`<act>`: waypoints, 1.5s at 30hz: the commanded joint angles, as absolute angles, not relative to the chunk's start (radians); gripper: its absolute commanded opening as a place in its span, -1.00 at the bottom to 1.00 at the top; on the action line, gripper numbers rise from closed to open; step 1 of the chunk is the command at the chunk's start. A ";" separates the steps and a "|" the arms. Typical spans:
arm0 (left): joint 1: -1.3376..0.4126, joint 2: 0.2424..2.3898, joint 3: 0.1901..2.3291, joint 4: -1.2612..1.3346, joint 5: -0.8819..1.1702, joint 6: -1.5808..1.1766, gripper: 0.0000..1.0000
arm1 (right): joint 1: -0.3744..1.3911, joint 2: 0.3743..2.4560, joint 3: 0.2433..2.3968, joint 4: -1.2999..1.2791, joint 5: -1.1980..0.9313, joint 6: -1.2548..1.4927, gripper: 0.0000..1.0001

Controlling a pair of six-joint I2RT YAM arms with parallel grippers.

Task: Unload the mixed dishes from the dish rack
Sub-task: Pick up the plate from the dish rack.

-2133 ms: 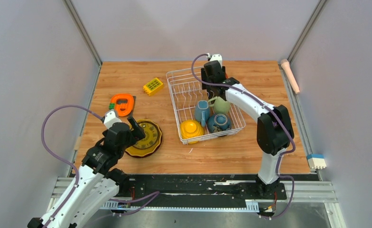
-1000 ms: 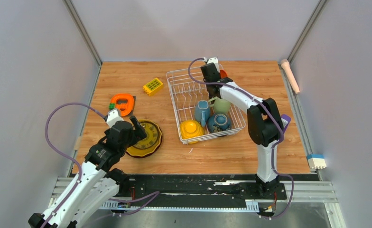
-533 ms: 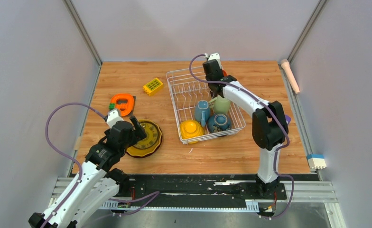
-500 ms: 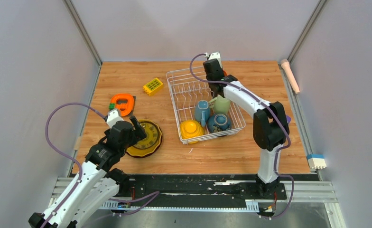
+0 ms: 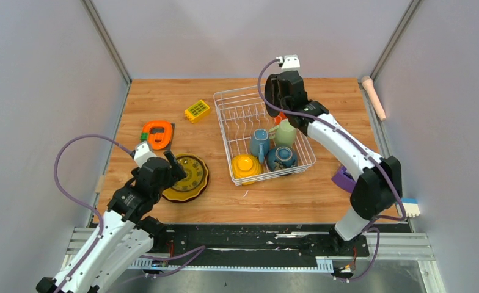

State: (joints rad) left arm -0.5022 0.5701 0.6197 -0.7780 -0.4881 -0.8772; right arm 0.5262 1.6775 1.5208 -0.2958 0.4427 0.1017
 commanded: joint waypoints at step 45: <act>-0.503 0.792 0.545 0.087 0.628 -0.773 0.95 | 0.545 1.009 0.459 0.514 -0.655 1.006 -1.00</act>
